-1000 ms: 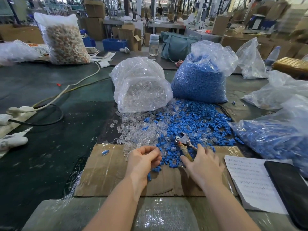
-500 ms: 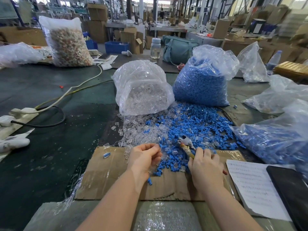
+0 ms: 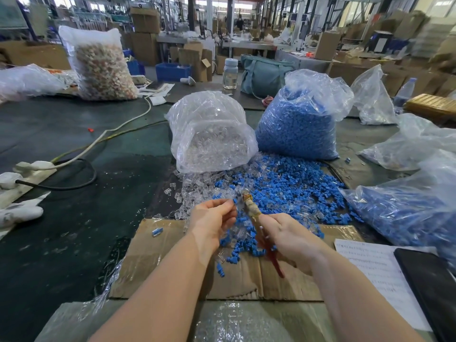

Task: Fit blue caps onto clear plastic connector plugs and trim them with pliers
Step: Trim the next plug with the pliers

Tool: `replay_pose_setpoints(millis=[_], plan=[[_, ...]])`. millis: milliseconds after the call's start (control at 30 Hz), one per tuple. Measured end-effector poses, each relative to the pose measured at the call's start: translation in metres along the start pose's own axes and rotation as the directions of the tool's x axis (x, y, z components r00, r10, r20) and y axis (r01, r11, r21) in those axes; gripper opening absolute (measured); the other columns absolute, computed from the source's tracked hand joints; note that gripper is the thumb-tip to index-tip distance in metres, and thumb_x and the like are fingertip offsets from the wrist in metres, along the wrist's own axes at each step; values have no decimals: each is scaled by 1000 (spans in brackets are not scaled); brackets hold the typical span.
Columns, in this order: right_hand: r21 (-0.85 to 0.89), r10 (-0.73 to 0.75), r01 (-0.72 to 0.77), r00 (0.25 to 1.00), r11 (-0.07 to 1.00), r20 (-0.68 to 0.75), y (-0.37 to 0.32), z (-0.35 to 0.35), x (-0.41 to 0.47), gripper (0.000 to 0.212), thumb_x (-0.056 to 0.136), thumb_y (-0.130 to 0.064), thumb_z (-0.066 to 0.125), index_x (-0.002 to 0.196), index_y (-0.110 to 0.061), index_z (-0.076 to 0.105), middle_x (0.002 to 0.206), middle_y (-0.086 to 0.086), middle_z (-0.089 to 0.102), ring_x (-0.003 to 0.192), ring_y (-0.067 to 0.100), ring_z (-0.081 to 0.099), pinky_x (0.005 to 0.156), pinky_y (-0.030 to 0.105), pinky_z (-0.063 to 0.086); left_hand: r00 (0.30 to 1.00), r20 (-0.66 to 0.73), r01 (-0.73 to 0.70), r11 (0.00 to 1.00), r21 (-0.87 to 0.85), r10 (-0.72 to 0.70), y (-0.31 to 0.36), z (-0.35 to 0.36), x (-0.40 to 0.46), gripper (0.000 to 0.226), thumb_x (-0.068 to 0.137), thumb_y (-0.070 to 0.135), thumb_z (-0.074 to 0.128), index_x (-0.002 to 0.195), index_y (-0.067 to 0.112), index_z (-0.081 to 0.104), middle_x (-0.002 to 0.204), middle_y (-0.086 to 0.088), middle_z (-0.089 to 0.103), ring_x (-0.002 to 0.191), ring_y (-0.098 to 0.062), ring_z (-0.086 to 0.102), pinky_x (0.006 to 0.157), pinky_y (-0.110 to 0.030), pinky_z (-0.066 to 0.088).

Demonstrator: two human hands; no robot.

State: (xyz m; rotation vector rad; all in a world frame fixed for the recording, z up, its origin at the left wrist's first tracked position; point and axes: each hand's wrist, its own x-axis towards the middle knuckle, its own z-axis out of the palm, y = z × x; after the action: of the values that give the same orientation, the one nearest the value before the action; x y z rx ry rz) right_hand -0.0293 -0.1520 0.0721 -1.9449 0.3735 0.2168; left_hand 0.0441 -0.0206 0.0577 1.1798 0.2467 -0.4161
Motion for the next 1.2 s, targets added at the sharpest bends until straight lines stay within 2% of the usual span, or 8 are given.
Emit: replay_pose_setpoints(millis=[100, 167, 233, 333, 500, 800, 1067, 1200], plan=[[123, 58, -64, 997, 990, 52, -3, 2, -2, 31, 98, -37, 40, 88, -9, 50, 84, 11, 47, 75, 26, 48, 61, 40, 45, 999, -37, -16, 1000, -3, 16, 3, -3, 5, 6, 83, -4, 62, 80, 1, 60, 54, -5, 63, 43, -9, 60, 44, -16, 51], [174, 73, -83, 995, 981, 63, -5, 2, -3, 42, 98, -37, 40, 94, 4, 51, 87, 11, 51, 77, 26, 54, 60, 37, 54, 999, -50, -22, 1000, 5, 22, 4, -4, 8, 7, 83, -4, 62, 79, 1, 60, 53, -4, 63, 44, -9, 60, 43, -17, 51], [201, 65, -78, 995, 977, 70, -7, 4, -5, 36, 99, -36, 40, 97, -3, 54, 86, 11, 53, 78, 23, 56, 61, 33, 56, 998, -62, -31, 999, 16, 32, 5, -5, 11, 9, 83, -4, 62, 77, 2, 60, 53, -4, 63, 43, -8, 60, 42, -17, 50], [182, 68, -81, 995, 980, 78, -9, 5, -6, 28, 99, -36, 40, 88, -16, 56, 85, 9, 54, 78, 20, 56, 65, 33, 55, 996, -77, -44, 999, 20, 45, 5, -5, 13, 11, 83, -5, 62, 76, 3, 60, 50, -3, 62, 42, -8, 59, 41, -16, 49], [121, 112, -118, 992, 986, 59, -9, 9, -5, 35, 98, -37, 40, 110, -7, 52, 87, 7, 49, 78, 20, 51, 71, 36, 51, 995, -88, -44, 999, -7, 43, 2, -6, 15, 10, 83, -4, 62, 76, 3, 60, 52, -3, 62, 42, -7, 59, 42, -16, 50], [102, 135, -142, 988, 985, 73, -6, 12, -10, 37, 96, -41, 40, 112, -9, 51, 109, 22, 58, 79, 23, 52, 74, 39, 50, 994, -105, -39, 999, 1, 39, -2, -11, 16, 9, 83, -5, 62, 77, 2, 61, 54, -3, 61, 43, -7, 58, 43, -16, 50], [39, 95, -98, 993, 994, 68, -2, 13, -11, 28, 96, -46, 40, 96, -22, 55, 104, 16, 60, 77, 20, 52, 77, 39, 53, 992, -113, -51, 995, 90, 61, -5, -12, 18, 6, 84, -2, 62, 80, 2, 61, 61, -6, 60, 43, -5, 57, 42, -16, 48], [-28, 49, -47, 997, 998, 61, 0, 13, -11, 34, 93, -55, 40, 97, -26, 56, 83, 3, 53, 70, 17, 51, 74, 38, 50, 991, -115, -59, 996, 60, 66, -7, -12, 18, 8, 84, -5, 62, 79, 2, 61, 59, -5, 59, 40, -4, 55, 42, -15, 48]])
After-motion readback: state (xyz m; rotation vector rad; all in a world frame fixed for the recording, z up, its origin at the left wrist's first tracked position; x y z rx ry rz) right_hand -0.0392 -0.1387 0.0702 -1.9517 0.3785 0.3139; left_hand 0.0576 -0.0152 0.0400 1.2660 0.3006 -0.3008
